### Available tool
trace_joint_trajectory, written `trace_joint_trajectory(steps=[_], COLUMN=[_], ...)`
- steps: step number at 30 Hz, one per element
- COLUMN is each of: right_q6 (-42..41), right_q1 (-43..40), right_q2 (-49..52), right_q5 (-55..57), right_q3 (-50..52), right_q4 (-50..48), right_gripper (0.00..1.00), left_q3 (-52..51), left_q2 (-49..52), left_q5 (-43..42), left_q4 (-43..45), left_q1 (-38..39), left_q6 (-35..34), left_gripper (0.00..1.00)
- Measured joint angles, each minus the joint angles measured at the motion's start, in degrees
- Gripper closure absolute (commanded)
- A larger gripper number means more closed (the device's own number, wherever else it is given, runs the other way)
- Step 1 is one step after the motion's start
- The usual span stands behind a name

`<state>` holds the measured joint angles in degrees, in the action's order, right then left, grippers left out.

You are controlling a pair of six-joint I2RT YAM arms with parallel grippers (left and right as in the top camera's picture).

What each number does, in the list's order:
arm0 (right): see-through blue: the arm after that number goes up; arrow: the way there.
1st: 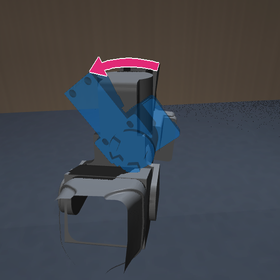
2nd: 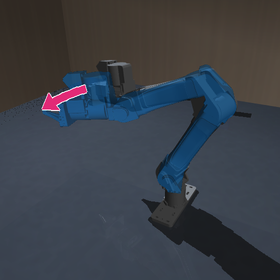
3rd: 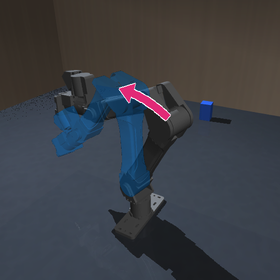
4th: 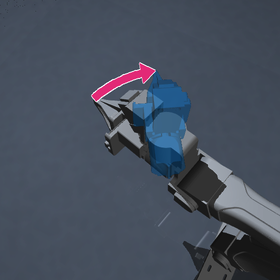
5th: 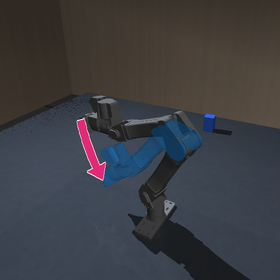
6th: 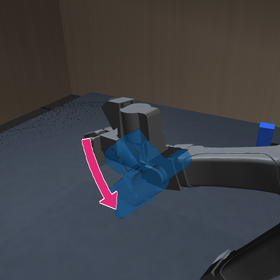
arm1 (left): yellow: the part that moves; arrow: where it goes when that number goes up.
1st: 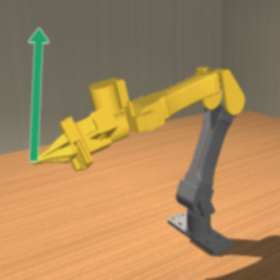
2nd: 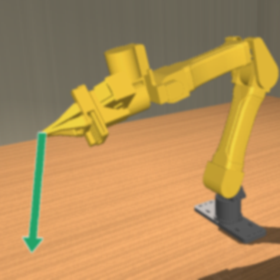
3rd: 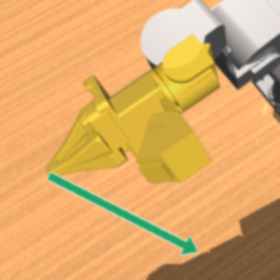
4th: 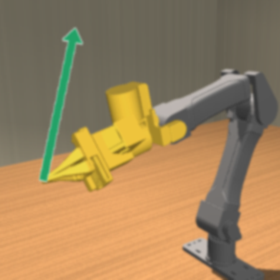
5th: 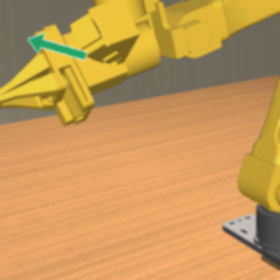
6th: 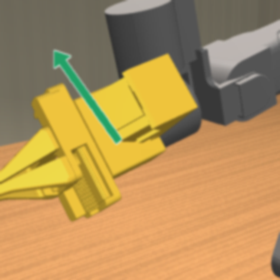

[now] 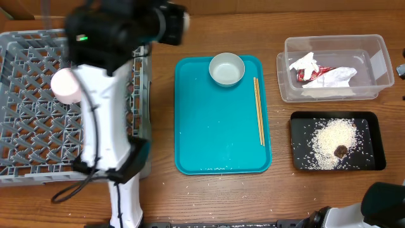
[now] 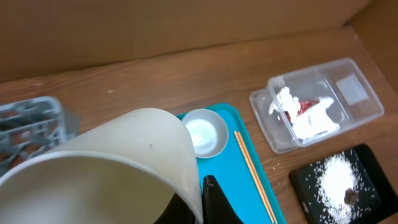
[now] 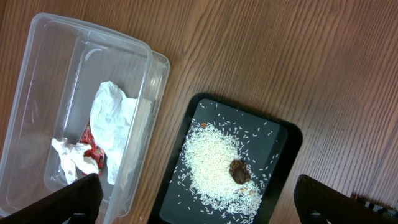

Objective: Sort waste into correct bins and load items into the dishwasher
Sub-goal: 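Carry the white cup to the rack and lower it in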

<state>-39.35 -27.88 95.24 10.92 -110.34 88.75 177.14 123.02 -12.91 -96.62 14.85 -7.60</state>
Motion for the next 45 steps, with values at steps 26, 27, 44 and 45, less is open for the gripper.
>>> trace_joint_trajectory(steps=[26,27,44,45], right_q6=[0.0,0.0,0.0,0.0], right_q1=[0.0,0.0,0.0,0.0], right_q2=[0.0,0.0,0.0,0.0], right_q5=[0.0,0.0,0.0,0.0], right_q3=[0.0,0.0,0.0,0.0], right_q4=[0.0,0.0,0.0,0.0], right_gripper=[0.0,0.0,0.0,0.0], left_q3=[-58.6,-59.2,-61.4,-61.4], left_q2=[-12.7,-11.4,11.7,12.8], left_q5=[-51.4,-52.9,-60.0,-59.9], left_q4=[0.3,0.4,0.0,0.0], left_q1=[-62.6,-63.6,-68.2,-68.3], left_q6=[23.2,24.1,28.6,28.6], left_gripper=[0.96,0.96,0.96,0.96])
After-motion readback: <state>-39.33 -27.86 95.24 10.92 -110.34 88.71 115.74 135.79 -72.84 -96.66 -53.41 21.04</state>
